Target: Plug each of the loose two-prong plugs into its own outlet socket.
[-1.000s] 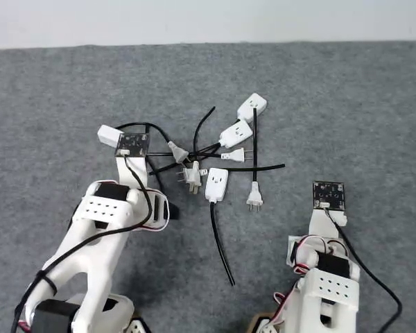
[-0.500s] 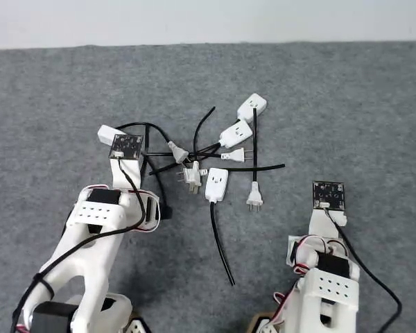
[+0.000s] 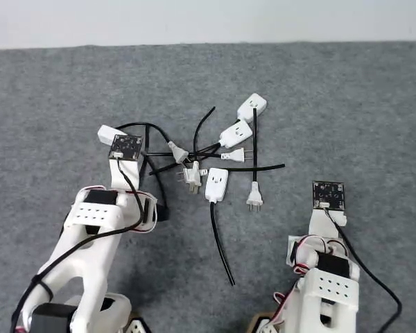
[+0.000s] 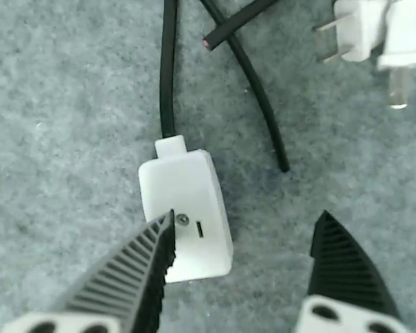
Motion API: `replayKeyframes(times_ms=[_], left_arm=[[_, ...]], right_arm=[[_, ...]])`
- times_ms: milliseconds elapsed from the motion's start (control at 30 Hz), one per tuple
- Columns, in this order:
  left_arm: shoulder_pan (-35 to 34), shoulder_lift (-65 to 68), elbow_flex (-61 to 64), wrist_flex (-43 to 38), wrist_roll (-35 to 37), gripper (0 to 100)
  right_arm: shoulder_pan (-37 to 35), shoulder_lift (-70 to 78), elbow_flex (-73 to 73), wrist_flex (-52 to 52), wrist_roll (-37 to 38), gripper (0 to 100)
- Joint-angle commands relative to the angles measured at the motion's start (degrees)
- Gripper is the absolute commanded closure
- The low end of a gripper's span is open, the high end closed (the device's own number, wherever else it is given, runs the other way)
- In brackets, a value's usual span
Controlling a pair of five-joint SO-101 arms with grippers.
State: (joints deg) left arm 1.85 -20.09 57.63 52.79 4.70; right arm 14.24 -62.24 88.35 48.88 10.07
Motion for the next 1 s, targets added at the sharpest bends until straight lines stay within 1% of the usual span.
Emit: replayKeyframes(times_ms=[0,133,367,467,567,633,700,800,900,967], left_arm=[[-3.78,0.35,0.31,-0.35,-2.90,70],[-6.24,0.35,0.48,-0.35,-6.15,70],[-10.20,0.35,0.40,-0.70,-6.59,70],[-12.48,0.35,0.22,-1.67,-9.05,70],[-13.89,0.35,0.40,-2.46,-11.69,77],[-13.63,0.35,0.57,-2.46,-14.15,83],[-12.48,-0.18,0.57,-2.37,-16.35,87],[-8.35,-0.35,-0.66,0.18,-17.76,87],[-3.52,-0.35,-4.26,4.31,-17.49,87],[-1.49,-0.35,-6.11,5.27,-17.49,87]], right_arm=[[1.36,-1.01,-0.53,-0.75,0.62,99.0],[1.89,-1.01,-0.62,-0.75,0.62,99.0],[1.89,-1.01,-0.62,-0.75,0.62,99.0],[1.89,-1.01,-0.62,-0.75,0.62,99.0],[1.89,-1.01,-0.62,-0.75,0.62,99.0],[1.89,-1.01,-0.62,-0.75,0.62,99.0],[1.89,-1.01,-0.62,-0.75,0.62,99.0],[1.89,-1.01,-0.62,-0.75,0.62,99.0],[1.89,-1.01,-0.62,-0.75,0.62,99.0],[1.89,-1.01,-0.62,-0.75,0.62,99.0]])
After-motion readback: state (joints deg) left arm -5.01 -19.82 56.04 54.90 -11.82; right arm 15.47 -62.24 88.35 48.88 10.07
